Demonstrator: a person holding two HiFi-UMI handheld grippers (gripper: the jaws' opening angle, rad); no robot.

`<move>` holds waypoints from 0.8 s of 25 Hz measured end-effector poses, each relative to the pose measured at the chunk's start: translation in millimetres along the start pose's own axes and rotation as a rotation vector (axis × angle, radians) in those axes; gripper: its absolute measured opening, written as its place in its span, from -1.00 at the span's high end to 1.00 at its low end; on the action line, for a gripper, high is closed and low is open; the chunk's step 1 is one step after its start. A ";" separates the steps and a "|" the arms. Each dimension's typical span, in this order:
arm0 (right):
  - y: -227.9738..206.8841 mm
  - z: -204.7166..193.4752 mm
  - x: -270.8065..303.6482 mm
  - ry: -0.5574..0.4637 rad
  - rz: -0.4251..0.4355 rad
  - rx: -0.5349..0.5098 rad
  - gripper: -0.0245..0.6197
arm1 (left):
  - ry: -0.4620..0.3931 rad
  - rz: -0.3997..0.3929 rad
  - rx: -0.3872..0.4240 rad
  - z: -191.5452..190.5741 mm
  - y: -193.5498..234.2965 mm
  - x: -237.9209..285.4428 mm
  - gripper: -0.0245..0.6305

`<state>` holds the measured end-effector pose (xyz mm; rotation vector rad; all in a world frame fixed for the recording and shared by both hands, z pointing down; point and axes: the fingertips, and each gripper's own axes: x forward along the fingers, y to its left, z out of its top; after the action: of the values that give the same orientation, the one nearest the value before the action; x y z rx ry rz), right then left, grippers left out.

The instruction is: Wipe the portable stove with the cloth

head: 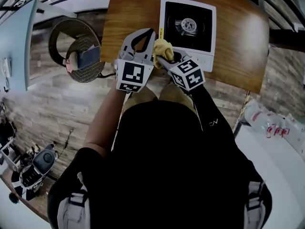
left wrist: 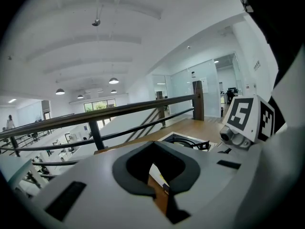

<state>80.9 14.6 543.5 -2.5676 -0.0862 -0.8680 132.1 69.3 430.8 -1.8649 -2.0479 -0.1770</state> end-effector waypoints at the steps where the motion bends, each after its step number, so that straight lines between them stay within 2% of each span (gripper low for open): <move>1: -2.5 -2.6 2.8 0.009 -0.003 0.005 0.55 | 0.006 -0.008 -0.001 -3.7 -0.1 1.5 0.91; 6: -26.6 -20.1 -17.7 0.004 -0.062 0.058 0.55 | 0.011 -0.083 0.006 -5.5 -22.6 17.0 0.91; 10: -54.2 -37.8 -54.9 -0.022 -0.143 0.122 0.55 | -0.004 -0.156 0.028 5.3 -57.8 36.5 0.91; 14: -84.5 -57.1 -96.1 -0.048 -0.217 0.186 0.55 | -0.017 -0.230 0.014 18.1 -93.5 57.1 0.91; 20: -117.7 -92.4 -145.8 -0.062 -0.275 0.265 0.55 | -0.017 -0.288 0.052 30.9 -131.1 74.9 0.91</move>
<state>-110.8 94.1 567.2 -2.3648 -0.5468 -0.8105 -6.7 134.1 447.9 -1.5388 -2.3029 -0.1799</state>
